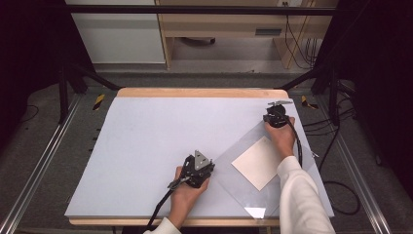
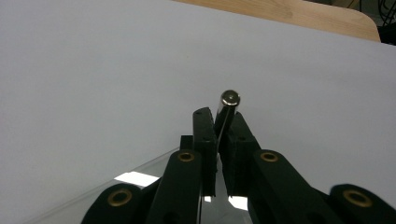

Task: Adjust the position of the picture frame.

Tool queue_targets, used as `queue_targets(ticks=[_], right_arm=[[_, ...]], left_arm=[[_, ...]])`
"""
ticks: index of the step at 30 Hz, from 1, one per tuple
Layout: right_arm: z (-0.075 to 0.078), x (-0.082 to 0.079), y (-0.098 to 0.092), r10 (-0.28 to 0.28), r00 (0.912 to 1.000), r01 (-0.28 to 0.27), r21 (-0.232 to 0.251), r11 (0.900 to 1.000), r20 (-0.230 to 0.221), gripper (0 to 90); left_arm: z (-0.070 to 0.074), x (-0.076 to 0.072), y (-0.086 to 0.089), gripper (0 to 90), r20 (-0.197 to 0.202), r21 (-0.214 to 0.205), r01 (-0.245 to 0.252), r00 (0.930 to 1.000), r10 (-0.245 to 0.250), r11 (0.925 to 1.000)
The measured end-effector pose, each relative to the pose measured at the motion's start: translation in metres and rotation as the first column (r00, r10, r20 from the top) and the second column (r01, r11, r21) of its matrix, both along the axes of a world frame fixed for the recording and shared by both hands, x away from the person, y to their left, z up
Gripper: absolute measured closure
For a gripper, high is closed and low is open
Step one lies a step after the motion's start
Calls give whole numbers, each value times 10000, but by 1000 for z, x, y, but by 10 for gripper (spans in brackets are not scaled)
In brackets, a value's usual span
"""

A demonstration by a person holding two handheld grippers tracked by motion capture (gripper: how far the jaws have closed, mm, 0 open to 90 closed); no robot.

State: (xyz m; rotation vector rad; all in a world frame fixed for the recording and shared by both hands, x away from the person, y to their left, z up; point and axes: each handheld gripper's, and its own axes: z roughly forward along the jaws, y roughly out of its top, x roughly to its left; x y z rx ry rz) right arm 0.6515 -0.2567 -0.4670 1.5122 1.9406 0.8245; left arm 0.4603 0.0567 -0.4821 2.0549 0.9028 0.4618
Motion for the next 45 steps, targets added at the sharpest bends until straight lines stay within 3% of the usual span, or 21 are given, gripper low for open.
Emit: queue_targets(ticks=[5, 17, 24, 31, 39, 45], right_arm=[[5, 0, 1, 213, 9993, -215, -65, 9997, -311, 858], [15, -9, -3, 647, 9965, -660, -245, 9975, -526, 859], [22, -14, -1, 986, 9931, -1012, -395, 9941, -631, 859], [31, -14, 2, 1125, 9899, -1174, -539, 9916, -860, 859], [43, -16, 9, 1267, 9875, -1338, -741, 9882, -939, 859], [46, -18, 15, 1291, 9857, -1365, -630, 9886, -1083, 859]], left_arm=[[3, 2, 3, 842, -431, -150, 71, 9990, -78, 9999], [7, 4, 12, 840, -456, -70, 192, 9988, -195, 9998], [11, 8, 21, 837, -735, 9, 515, 9960, -512, 9987], [14, 10, 26, 829, -997, -201, 627, 9929, -644, 9978], [20, 12, 35, 827, -916, -144, 553, 9942, -564, 9984], [28, 16, 47, 824, -923, -34, 520, 9944, -521, 9986]])
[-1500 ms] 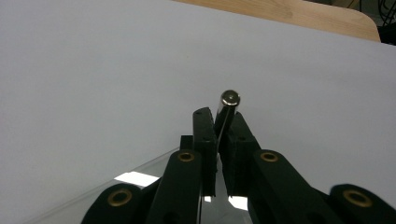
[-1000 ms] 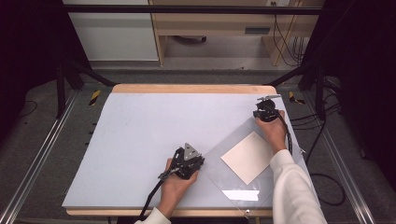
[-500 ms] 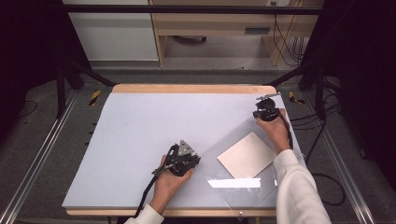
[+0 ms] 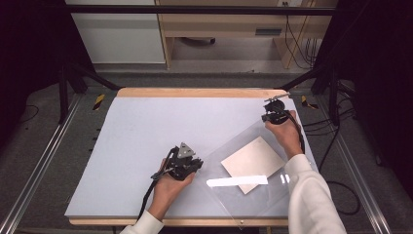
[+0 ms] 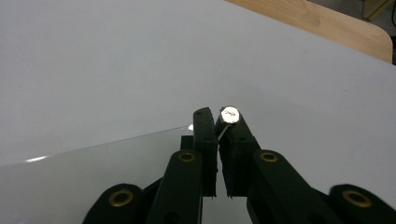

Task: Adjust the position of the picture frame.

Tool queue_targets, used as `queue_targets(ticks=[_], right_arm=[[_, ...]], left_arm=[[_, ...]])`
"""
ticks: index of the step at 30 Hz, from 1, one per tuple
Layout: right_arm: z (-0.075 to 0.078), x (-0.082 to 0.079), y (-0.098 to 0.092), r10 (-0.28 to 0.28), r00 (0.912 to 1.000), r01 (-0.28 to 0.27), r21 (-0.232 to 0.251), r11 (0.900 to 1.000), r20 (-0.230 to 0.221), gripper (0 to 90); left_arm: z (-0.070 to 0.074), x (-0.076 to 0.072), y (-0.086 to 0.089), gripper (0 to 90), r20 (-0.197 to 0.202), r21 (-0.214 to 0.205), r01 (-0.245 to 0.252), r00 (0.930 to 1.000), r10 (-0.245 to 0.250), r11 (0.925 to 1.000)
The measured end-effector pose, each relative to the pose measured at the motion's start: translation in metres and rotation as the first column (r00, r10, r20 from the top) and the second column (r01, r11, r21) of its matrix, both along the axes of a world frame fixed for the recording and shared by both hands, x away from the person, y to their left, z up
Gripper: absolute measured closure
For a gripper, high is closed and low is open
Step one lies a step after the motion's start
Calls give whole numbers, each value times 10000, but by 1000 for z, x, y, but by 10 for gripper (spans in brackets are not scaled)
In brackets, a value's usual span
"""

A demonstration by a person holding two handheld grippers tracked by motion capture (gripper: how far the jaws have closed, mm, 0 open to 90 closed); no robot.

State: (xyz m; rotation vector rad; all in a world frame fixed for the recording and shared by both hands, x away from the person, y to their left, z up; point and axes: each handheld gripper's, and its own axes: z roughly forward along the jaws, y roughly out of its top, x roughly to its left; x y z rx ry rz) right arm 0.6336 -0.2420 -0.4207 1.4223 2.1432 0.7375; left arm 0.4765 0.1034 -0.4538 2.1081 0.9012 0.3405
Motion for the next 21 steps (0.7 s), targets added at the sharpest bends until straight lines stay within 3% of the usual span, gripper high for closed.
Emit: queue_targets(ticks=[9, 13, 16, 21], right_arm=[[11, -4, 8, 8, 10000, -9, 143, 9999, 66, 859], [18, -7, 11, -19, 10000, 17, 144, 9999, 94, 859], [24, -10, 12, 30, 9998, -32, 89, 10000, 185, 859], [35, -14, 17, 147, 9994, -149, 89, 9998, 300, 859]], left_arm=[[18, 7, 13, 820, 81, 386, 115, 9999, -118, 9992], [26, 9, 18, 818, 118, 468, 143, 9998, -148, 9988], [33, 11, 22, 816, 127, 280, 180, 9998, -184, 9994], [43, 13, 27, 817, 298, 454, 74, 9995, -87, 9989]])
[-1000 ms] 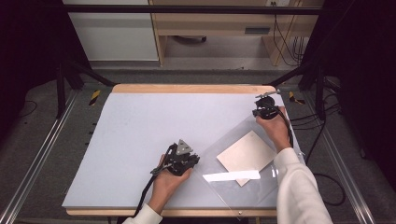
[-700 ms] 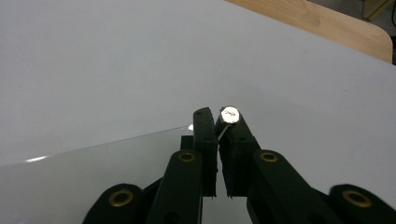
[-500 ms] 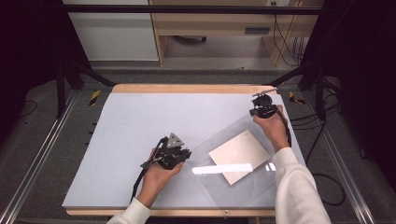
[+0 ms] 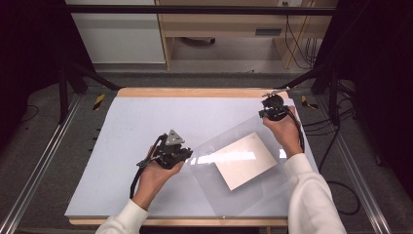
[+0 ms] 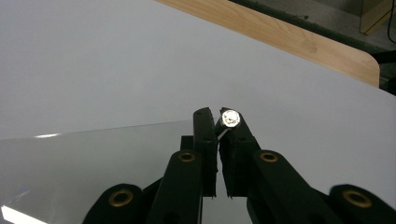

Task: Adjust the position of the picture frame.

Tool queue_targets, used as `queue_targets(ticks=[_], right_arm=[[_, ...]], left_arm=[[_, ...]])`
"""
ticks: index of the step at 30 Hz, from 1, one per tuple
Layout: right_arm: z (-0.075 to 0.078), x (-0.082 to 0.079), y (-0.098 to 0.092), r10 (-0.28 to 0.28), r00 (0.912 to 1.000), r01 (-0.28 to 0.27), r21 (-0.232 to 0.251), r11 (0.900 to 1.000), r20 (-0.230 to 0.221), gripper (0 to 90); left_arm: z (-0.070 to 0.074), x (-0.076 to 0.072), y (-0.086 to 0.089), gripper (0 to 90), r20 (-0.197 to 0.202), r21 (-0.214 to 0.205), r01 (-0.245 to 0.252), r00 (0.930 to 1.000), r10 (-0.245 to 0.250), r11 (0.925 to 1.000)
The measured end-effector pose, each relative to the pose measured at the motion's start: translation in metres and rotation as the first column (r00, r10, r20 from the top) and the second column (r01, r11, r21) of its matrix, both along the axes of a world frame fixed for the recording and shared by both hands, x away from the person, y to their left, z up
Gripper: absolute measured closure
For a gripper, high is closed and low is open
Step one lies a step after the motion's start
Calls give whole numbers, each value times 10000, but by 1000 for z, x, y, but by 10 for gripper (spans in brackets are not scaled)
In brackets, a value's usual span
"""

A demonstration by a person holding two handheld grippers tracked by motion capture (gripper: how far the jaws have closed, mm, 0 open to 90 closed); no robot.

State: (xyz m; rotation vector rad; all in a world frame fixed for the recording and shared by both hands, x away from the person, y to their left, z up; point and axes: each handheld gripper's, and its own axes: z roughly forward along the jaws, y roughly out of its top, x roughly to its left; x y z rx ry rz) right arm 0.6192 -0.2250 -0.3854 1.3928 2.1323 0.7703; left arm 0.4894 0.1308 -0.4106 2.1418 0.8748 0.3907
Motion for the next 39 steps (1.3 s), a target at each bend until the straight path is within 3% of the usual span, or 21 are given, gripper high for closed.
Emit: queue_targets(ticks=[2, 12, 30, 39], right_arm=[[2, 0, 1, 21, 10000, -21, -11, 10000, 34, 859], [2, -1, 8, 181, 9998, -180, 124, 9998, -68, 859], [-3, -9, 28, 513, 9984, -512, 44, 9987, -248, 858], [3, -15, 34, 685, 9967, -684, 22, 9977, -432, 858]], left_arm=[[2, 1, 2, 819, 76, 136, -24, 10000, 23, 9999], [6, 9, 17, 817, 208, 47, -379, 9991, 378, 9993], [8, 26, 50, 818, -3, 63, -652, 9979, 652, 9979], [18, 28, 60, 819, 108, 206, -696, 9975, 694, 9974]])
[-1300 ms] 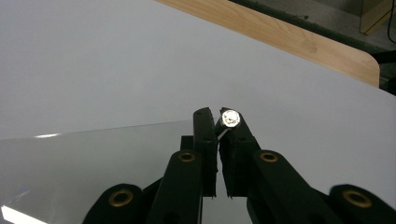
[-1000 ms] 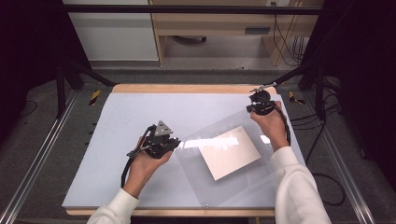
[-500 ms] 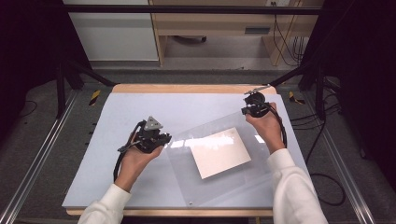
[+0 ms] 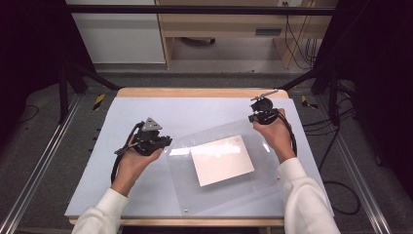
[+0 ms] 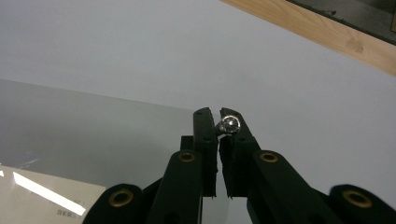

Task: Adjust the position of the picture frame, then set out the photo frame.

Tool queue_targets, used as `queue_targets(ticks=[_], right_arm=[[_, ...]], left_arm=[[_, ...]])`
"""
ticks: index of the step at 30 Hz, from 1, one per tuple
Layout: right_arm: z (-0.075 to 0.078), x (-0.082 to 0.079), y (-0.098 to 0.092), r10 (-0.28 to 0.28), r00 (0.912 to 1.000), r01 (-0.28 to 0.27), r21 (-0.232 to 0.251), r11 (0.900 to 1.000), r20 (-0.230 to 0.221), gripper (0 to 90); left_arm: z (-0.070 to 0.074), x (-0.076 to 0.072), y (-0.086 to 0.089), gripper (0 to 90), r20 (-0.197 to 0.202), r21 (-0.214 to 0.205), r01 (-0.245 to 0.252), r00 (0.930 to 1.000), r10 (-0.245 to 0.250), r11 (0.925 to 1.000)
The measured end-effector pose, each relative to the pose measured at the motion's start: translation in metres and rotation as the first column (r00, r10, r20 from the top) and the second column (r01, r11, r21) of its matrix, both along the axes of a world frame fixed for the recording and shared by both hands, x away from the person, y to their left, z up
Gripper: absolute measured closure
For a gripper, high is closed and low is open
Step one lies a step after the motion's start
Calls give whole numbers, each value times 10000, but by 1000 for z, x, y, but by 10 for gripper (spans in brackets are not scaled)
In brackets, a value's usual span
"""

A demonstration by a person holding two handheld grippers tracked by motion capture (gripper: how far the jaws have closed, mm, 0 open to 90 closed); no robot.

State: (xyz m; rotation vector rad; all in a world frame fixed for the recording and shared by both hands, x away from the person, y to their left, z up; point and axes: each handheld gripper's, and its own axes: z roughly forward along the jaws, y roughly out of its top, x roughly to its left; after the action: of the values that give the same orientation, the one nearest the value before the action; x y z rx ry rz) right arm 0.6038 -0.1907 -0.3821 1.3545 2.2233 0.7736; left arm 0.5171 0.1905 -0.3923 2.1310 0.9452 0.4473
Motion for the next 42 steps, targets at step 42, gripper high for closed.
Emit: queue_targets(ticks=[42], right_arm=[[9, -32, 22, 243, 9995, -247, -212, 9995, -186, 858]], left_arm=[[20, 27, 32, 818, -281, 444, 399, 9989, -387, 9982]])
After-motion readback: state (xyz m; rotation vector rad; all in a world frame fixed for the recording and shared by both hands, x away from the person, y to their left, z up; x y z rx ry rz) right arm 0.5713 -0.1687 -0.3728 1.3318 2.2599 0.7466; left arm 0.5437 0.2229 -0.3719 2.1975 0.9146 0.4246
